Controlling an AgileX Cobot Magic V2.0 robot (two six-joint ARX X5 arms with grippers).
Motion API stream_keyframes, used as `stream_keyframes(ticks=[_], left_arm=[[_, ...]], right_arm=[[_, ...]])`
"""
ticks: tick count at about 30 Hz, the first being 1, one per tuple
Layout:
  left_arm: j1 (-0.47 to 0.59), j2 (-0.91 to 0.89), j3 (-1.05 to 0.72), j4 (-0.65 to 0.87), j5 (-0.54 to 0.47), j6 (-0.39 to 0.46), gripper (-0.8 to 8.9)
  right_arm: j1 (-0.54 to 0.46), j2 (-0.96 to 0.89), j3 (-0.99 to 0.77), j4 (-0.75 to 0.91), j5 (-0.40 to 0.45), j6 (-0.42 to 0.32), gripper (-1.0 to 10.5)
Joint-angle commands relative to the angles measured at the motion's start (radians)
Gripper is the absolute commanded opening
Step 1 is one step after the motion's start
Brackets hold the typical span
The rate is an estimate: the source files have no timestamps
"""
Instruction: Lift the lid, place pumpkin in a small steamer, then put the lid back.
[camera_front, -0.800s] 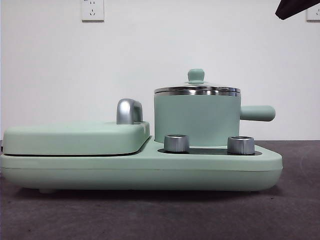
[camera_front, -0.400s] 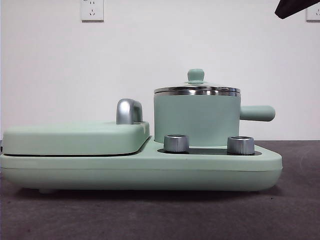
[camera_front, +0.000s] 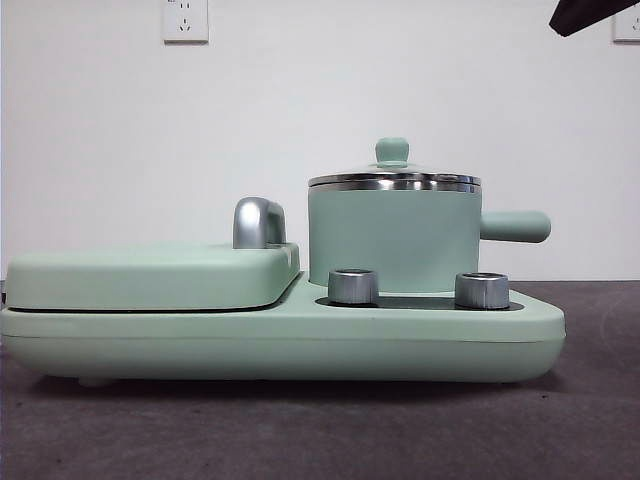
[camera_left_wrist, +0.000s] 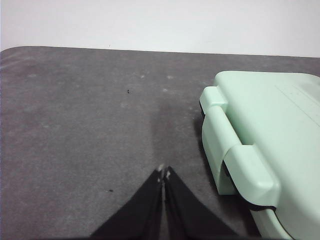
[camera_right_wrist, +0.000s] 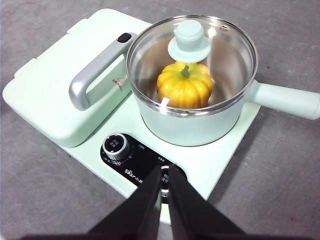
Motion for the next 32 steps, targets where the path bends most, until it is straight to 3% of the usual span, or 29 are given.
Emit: stream_keyframes(ticks=[1, 7, 11, 14, 22, 32], left_arm=[[0.000, -0.001, -0.019, 0.014, -0.005, -0.009, 0.07], [0.000, -0.001, -0.019, 0.014, -0.005, -0.009, 0.07], [0.000, -0.001, -0.019, 0.014, -0.005, -0.009, 0.07], [0.000, -0.001, -0.019, 0.014, -0.005, -0.009, 0.07], [0.000, -0.001, -0.019, 0.014, -0.005, -0.009, 0.07], [0.000, -0.001, -0.019, 0.014, -0.005, -0.009, 0.07]], right_arm=[[0.008, 0.006, 0.005, 0.011, -0.002, 0.001, 0.2], [0.008, 0.006, 0.005, 0.011, -0.001, -0.005, 0.2], [-0.011, -0.025, -0.002, 0.010, 0.024, -0.148, 0.2], [-0.051, -0.087, -0.066, 0.088, 0.049, -0.213, 0.2], [-0.269, -0.381, -0.512, 0.497, 0.077, -0.216, 0.2], [-0.410, -0.733, -0.859, 0.534, 0.079, -0.208, 0.2]])
